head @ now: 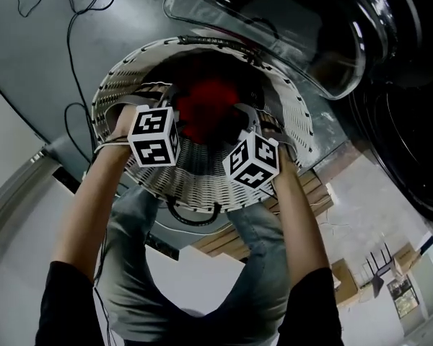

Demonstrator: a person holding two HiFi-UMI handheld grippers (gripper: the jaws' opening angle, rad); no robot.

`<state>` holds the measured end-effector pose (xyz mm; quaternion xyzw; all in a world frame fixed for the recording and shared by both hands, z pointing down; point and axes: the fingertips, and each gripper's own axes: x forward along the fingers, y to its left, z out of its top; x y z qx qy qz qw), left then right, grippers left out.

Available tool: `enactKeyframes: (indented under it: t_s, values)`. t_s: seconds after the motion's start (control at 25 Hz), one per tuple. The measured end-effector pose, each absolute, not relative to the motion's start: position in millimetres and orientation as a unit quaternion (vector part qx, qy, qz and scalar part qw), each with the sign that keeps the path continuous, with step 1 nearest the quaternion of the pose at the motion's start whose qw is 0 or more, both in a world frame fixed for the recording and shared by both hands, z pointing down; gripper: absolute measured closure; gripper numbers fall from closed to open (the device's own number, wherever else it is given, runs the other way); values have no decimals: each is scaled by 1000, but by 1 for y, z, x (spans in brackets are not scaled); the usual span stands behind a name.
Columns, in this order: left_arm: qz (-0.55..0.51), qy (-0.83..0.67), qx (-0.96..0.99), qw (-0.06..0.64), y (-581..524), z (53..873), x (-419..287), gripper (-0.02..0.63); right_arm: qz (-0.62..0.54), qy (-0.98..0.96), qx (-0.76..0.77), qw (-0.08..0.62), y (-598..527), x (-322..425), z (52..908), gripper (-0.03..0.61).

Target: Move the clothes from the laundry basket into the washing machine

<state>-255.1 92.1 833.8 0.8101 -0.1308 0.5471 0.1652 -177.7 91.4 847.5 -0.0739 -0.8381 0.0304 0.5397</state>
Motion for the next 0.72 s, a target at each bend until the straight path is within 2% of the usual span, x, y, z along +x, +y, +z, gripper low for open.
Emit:
enactKeyframes:
  t_s: [0.48,0.6,0.72]
  values:
    - [583,-100,782,198,93,926,-248,288,-7,-819,-111,564,91,-194,935,242]
    - [589,-78,777,209,101,948,-242,265,-10,-816,-120,566,92,-195,953,238]
    - [594,-90,769,219,98,966,-247,225,-5,-818,-123,562,91,-193,969,206]
